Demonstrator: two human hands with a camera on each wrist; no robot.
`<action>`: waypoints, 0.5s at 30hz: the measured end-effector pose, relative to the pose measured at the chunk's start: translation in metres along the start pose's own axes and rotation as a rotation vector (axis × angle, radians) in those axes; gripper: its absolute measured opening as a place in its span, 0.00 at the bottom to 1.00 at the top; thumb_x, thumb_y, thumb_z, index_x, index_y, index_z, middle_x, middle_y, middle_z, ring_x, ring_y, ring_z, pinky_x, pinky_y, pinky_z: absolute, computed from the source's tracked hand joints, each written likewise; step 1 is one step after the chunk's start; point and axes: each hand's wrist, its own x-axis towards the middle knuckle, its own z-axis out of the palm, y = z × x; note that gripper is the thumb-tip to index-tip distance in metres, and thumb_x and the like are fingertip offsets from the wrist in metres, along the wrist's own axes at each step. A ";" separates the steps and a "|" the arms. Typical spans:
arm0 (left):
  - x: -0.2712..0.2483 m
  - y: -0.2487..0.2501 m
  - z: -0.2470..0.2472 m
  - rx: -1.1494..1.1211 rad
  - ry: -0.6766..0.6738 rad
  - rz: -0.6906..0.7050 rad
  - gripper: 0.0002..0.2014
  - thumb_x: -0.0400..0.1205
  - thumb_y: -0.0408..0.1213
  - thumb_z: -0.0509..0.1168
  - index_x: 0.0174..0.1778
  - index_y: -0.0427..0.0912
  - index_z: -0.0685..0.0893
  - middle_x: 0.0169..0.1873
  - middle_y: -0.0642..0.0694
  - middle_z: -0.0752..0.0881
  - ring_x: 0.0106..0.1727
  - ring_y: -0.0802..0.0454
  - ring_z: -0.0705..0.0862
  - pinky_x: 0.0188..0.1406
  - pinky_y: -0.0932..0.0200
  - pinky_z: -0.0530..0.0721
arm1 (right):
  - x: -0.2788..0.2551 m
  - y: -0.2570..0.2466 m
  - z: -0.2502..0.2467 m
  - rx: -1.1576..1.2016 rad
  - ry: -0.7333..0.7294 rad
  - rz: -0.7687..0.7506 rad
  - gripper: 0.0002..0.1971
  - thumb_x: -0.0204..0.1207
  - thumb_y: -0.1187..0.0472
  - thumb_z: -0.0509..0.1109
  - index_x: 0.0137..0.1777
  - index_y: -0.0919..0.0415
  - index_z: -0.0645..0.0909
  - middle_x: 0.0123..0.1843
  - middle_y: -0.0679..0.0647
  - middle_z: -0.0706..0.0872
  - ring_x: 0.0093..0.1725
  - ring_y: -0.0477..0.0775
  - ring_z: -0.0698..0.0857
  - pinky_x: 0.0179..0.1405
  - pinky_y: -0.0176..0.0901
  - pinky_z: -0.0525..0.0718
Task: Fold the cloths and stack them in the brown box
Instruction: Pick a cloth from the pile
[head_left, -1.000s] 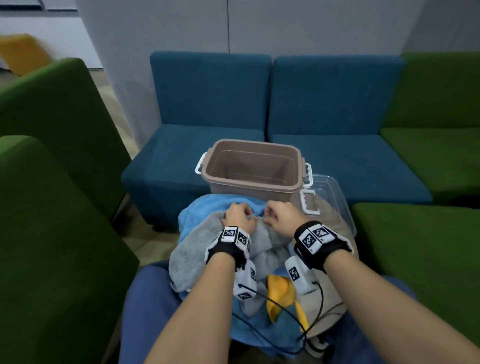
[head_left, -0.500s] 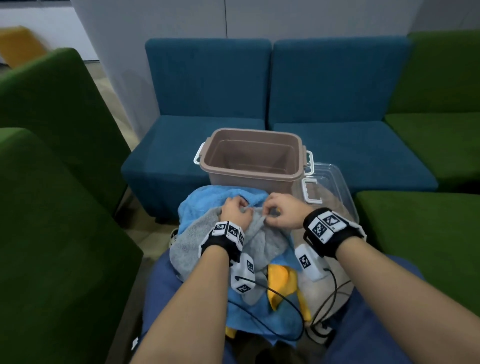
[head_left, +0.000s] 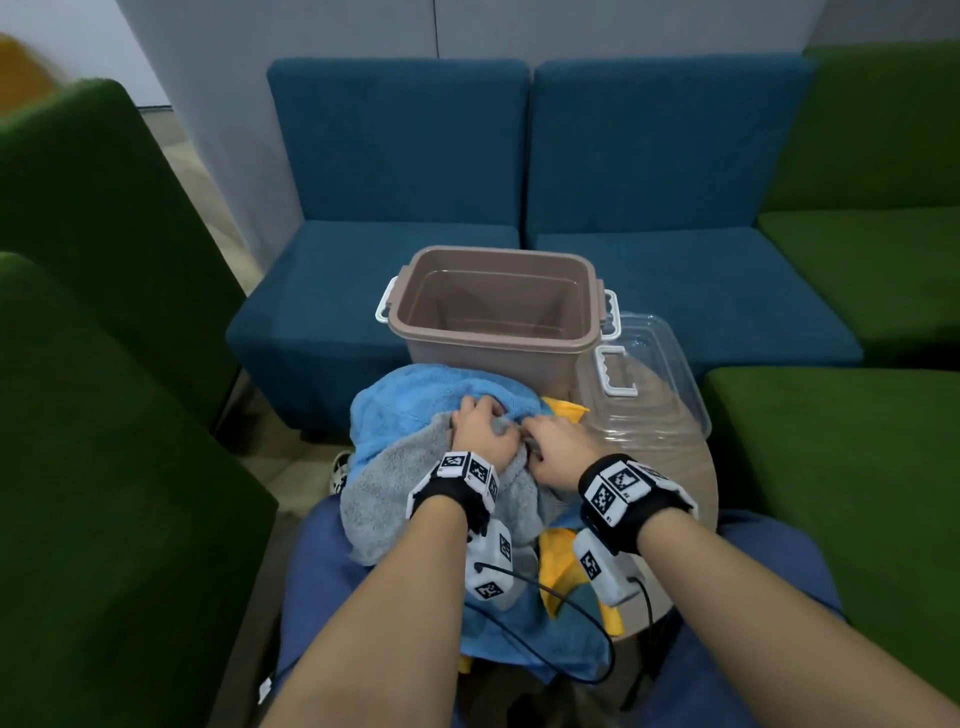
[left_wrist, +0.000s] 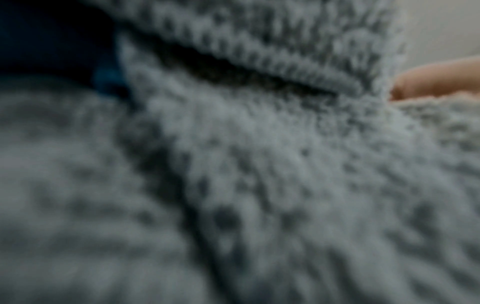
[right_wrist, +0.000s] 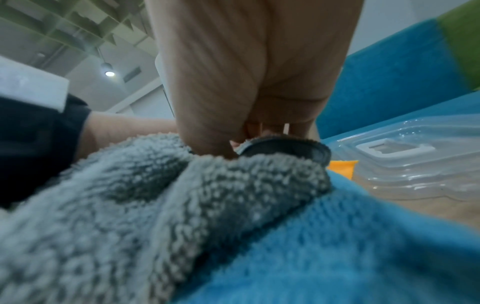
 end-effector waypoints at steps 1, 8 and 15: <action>0.001 0.002 -0.002 0.008 -0.020 -0.004 0.14 0.79 0.37 0.66 0.59 0.37 0.78 0.63 0.39 0.73 0.66 0.40 0.70 0.68 0.54 0.66 | 0.000 0.002 -0.001 0.019 -0.009 -0.003 0.07 0.75 0.64 0.63 0.52 0.61 0.77 0.57 0.63 0.84 0.58 0.66 0.82 0.46 0.48 0.76; -0.021 0.017 -0.040 0.114 -0.149 0.166 0.37 0.72 0.59 0.72 0.72 0.48 0.69 0.68 0.48 0.72 0.71 0.48 0.71 0.71 0.45 0.66 | -0.006 0.017 -0.046 0.288 0.251 -0.119 0.08 0.74 0.70 0.65 0.46 0.64 0.85 0.46 0.61 0.87 0.50 0.63 0.85 0.47 0.45 0.74; -0.036 0.076 -0.096 0.307 0.291 0.565 0.11 0.69 0.36 0.62 0.47 0.40 0.76 0.46 0.43 0.79 0.49 0.37 0.80 0.41 0.48 0.74 | -0.022 -0.012 -0.128 0.431 0.637 -0.305 0.02 0.75 0.68 0.67 0.43 0.62 0.80 0.38 0.51 0.85 0.39 0.47 0.80 0.41 0.33 0.73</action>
